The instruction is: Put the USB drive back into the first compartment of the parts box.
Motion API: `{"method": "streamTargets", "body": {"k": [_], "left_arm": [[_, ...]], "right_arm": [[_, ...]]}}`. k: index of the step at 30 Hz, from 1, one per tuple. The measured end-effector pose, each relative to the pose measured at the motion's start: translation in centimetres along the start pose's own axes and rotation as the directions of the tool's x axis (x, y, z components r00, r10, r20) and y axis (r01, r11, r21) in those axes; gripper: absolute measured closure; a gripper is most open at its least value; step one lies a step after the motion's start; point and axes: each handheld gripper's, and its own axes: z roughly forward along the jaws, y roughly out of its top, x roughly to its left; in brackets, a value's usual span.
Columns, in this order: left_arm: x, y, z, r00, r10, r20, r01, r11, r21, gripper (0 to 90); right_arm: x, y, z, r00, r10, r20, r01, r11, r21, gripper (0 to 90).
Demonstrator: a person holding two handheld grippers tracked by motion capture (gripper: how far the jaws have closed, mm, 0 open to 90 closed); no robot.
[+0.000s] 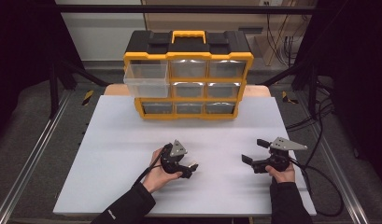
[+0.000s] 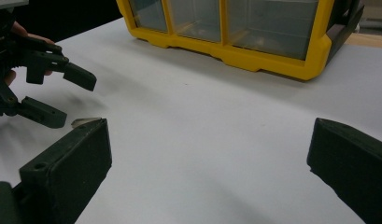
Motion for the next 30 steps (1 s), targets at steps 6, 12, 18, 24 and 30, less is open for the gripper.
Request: {"method": "streamTargets", "body": {"k": [6,12,18,24,30], "left_arm": [[-0.09,-0.06,0.15,1.0,-0.008,-0.006,0.008,0.9999,0.013,28.2],[-0.3,-0.22,0.49,1.0,-0.008,0.0,0.008,0.9994,0.033,37.8],[-0.4,-0.28,0.63,1.0,-0.005,0.0,0.005,0.9991,0.042,45.9],[-0.56,-0.34,0.84,1.0,-0.007,0.003,0.007,0.9988,0.048,53.6],[-0.68,-0.33,0.9,0.9999,-0.011,0.002,0.011,0.9987,0.049,60.7]], "right_arm": [[0.01,0.02,-0.02,1.0,0.001,-0.001,-0.001,1.0,-0.001,0.6],[0.01,0.01,0.01,1.0,0.001,-0.001,-0.001,1.0,-0.001,0.6],[0.0,0.0,0.02,1.0,0.0,-0.002,0.0,1.0,-0.001,0.6],[0.0,0.01,0.02,1.0,0.0,-0.003,0.0,1.0,-0.001,0.6],[0.01,0.02,0.0,1.0,0.002,-0.002,-0.002,1.0,-0.002,0.6]]}}
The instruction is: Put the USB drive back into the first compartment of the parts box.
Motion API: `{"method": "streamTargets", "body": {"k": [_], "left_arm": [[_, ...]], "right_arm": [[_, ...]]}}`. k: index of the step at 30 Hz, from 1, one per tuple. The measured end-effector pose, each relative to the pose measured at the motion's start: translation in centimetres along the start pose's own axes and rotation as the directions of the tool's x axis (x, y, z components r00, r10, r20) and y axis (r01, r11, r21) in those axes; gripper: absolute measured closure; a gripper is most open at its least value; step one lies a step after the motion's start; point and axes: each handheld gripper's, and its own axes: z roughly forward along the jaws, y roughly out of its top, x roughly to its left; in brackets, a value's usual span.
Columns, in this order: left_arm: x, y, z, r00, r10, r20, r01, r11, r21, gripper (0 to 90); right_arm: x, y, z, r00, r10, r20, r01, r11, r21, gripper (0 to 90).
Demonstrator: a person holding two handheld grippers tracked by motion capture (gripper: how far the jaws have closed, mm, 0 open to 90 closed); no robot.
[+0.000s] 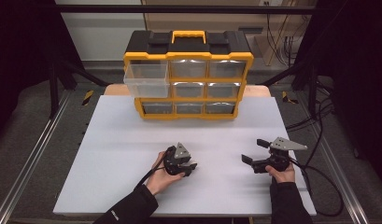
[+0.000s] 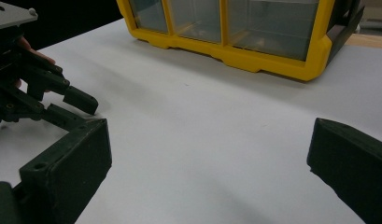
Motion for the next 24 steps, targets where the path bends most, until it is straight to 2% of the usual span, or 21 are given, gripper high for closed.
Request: {"method": "streamTargets", "body": {"k": [16,24], "left_arm": [[-0.01,-0.03,0.12,1.0,0.002,-0.009,-0.002,1.0,0.007,71.7],[-0.04,-0.04,0.14,0.9999,-0.011,-0.006,0.011,0.9999,0.004,76.2]], "right_arm": [[-0.01,0.02,-0.04,1.0,-0.001,0.0,0.001,1.0,0.0,0.6],[-0.02,0.03,-0.06,1.0,-0.002,0.001,0.002,1.0,-0.003,0.6]]}}
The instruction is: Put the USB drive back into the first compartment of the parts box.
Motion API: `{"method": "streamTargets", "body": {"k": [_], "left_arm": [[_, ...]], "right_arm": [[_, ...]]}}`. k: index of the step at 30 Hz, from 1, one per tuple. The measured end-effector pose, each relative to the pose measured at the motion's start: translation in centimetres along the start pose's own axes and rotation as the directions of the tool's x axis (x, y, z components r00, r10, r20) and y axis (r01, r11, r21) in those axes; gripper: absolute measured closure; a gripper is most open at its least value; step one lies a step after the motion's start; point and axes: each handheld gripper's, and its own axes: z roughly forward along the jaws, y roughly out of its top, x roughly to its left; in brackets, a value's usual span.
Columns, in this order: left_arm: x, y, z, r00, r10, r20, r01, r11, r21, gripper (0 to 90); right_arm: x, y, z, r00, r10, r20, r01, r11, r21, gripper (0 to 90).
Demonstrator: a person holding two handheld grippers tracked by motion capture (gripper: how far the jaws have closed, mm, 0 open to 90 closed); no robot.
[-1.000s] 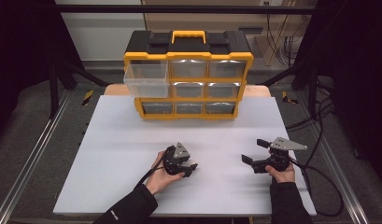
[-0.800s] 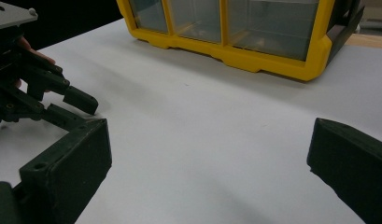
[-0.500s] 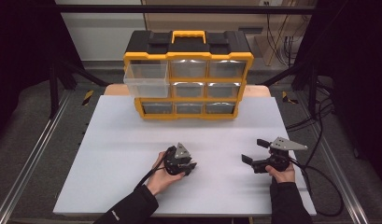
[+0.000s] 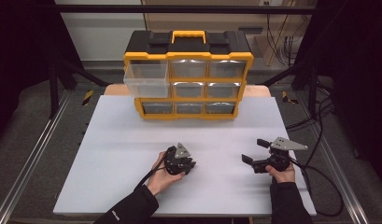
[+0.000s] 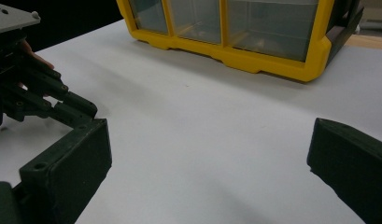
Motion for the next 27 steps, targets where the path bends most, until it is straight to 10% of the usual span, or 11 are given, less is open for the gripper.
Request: {"method": "streamTargets", "body": {"k": [27], "left_arm": [[0.17,-0.08,-0.12,0.9998,-0.018,0.008,0.018,0.9998,-0.003,78.9]], "right_arm": [[0.01,-0.01,0.02,1.0,0.001,-0.001,-0.001,1.0,0.0,0.6]]}}
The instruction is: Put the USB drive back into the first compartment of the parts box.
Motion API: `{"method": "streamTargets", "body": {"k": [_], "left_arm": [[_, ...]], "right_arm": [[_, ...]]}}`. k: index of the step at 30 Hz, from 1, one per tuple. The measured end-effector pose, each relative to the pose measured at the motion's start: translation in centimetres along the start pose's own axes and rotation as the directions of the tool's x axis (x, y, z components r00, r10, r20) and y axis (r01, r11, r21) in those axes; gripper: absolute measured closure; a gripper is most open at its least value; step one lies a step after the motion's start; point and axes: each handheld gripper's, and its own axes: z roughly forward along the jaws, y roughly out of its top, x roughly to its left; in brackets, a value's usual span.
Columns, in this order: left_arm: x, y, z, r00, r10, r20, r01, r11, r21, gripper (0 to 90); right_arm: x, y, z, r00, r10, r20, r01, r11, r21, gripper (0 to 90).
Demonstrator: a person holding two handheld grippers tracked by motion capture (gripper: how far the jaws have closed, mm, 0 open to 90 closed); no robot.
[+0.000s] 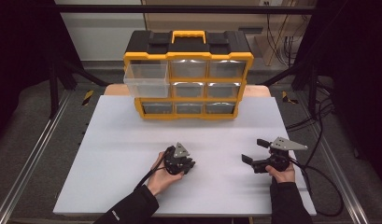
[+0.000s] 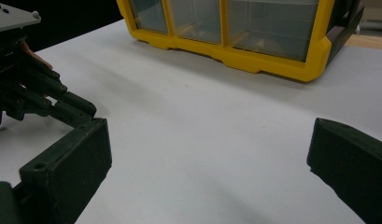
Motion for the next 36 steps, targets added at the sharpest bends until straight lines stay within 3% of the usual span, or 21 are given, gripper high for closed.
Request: {"method": "streamTargets", "body": {"k": [36], "left_arm": [[0.4,0.9,-2.3,0.9999,-0.001,0.013,0.002,0.9983,-0.059,78.9]], "right_arm": [[0.0,0.0,0.0,1.0,-0.001,0.002,0.001,1.0,-0.005,0.6]]}}
